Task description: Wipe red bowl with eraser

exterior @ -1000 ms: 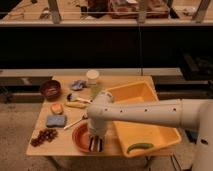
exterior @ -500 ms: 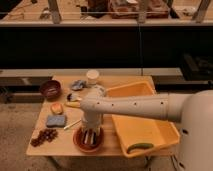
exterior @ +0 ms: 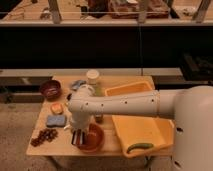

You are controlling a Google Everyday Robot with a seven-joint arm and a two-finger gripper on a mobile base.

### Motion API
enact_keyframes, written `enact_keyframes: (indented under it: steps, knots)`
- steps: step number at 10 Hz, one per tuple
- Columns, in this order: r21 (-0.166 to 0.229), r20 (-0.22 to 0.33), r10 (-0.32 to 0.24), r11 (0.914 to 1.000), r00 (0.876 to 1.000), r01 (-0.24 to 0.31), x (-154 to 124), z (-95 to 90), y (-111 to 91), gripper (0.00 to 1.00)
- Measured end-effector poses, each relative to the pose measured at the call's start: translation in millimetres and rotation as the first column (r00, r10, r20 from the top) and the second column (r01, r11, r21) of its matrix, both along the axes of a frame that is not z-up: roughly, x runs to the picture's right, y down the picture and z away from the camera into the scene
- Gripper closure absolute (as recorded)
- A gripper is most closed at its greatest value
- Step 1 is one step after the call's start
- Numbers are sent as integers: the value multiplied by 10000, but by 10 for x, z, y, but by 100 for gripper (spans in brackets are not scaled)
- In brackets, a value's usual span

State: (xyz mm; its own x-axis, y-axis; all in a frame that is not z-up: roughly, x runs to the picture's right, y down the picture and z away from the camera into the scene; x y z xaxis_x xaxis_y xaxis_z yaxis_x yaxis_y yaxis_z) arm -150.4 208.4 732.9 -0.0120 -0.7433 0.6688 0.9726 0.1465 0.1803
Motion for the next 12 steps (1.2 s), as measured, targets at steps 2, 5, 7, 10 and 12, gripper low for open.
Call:
enact_keyframes:
  steps: [2,5,7,10,12]
  knots:
    - [-115,386,-215,9997,9990,220,-81,-110,153,100]
    - [-423,546,-478,9978,9974,502,-28,-223,412,100]
    - [-564,269,-395,9976,9989,410,206,-239,473,100]
    - [-664,-522,51,9978,9986,-86,760,-248,484,100]
    - [-765,-1127,386,9959,9929,-474,1090,-188,503,100]
